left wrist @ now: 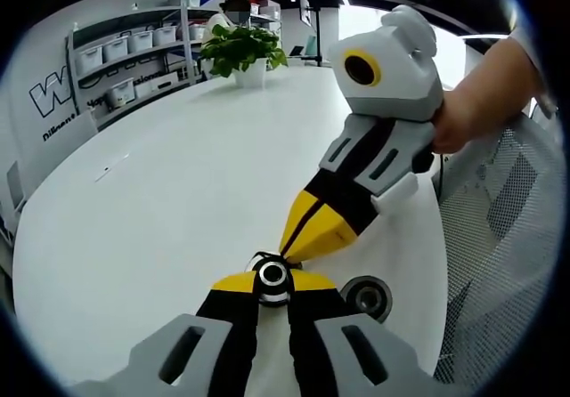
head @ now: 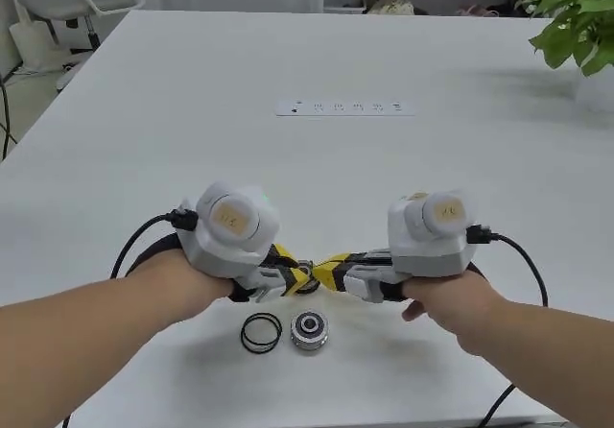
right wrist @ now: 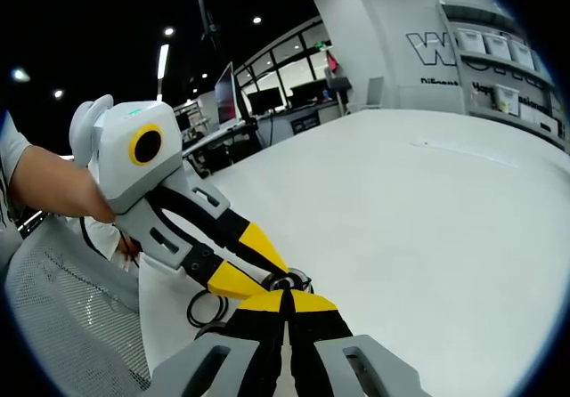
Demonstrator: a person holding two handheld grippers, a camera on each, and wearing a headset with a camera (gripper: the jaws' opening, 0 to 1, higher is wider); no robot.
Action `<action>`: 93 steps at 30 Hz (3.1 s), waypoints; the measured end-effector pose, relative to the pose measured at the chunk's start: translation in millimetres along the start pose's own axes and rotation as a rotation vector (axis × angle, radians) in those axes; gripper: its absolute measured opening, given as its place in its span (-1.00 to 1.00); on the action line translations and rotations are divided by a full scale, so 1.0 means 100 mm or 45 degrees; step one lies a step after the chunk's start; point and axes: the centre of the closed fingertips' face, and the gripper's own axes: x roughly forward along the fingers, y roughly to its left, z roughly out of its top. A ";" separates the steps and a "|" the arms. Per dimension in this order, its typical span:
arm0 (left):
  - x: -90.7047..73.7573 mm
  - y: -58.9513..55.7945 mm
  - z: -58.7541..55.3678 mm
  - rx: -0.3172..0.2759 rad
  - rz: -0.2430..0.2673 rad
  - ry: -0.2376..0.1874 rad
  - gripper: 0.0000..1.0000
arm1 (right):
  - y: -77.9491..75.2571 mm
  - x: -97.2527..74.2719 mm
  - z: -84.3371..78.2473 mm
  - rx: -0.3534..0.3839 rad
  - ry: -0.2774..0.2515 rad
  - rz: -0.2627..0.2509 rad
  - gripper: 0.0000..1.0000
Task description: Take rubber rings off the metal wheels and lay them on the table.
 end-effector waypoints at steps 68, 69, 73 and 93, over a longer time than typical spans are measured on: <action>-0.28 -0.09 0.13 0.001 -0.048 -0.108 -0.51 | 0.07 -0.06 0.12 0.118 -0.087 0.060 -1.00; -0.29 -0.10 0.14 0.000 -0.049 -0.115 -0.49 | 0.07 -0.06 0.12 0.119 -0.089 0.062 -1.00; -0.36 -0.11 0.17 0.002 -0.052 -0.142 -0.43 | 0.09 -0.06 0.14 0.125 -0.096 0.069 -1.00; -0.66 -0.18 0.25 0.006 -0.059 -0.236 -0.12 | 0.19 -0.08 0.17 0.134 -0.099 0.100 -1.00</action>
